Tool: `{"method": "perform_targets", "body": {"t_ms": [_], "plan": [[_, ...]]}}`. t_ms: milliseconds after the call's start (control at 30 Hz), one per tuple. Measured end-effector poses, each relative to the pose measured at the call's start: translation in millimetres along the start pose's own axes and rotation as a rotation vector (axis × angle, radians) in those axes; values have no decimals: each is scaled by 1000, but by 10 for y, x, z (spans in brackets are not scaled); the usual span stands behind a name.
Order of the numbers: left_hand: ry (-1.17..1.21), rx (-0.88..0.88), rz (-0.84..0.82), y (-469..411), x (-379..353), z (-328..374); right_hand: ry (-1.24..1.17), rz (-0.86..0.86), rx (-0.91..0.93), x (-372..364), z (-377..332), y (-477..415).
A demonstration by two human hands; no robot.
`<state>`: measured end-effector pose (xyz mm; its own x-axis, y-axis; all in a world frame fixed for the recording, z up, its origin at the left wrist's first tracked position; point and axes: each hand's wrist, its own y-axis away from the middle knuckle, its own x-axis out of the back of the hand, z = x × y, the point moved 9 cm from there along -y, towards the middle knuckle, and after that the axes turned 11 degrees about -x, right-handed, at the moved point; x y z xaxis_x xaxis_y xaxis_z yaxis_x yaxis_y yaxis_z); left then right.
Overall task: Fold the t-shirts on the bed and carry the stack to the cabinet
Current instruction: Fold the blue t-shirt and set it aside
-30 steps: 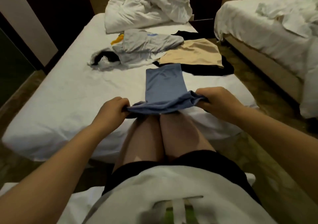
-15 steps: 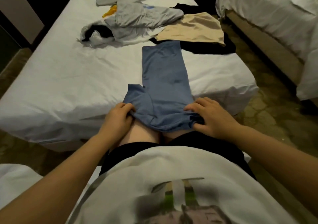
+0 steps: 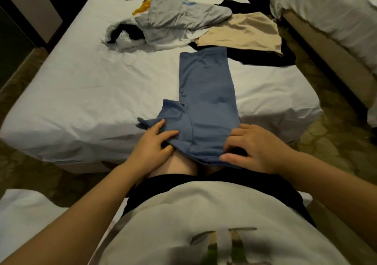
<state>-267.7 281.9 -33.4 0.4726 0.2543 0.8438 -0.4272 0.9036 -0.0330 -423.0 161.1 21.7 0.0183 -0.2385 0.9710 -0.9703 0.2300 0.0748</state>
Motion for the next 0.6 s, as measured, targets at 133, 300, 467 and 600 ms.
{"method": "perform_targets", "body": {"t_ms": [133,300,467,600], "plan": [[11,66,-64,-38,-100,-79,-24,-48,-118,-78,-14,-373],[122,-36,-113,-52,-183,63,42,-132,-177,-435,-118,-607],[437,-20,120,-30,-38,134,119,-100,-216,-534,-173,-641],[317,67,216,-112,-39,75,83,-76,-231,-511,-174,-627]]}}
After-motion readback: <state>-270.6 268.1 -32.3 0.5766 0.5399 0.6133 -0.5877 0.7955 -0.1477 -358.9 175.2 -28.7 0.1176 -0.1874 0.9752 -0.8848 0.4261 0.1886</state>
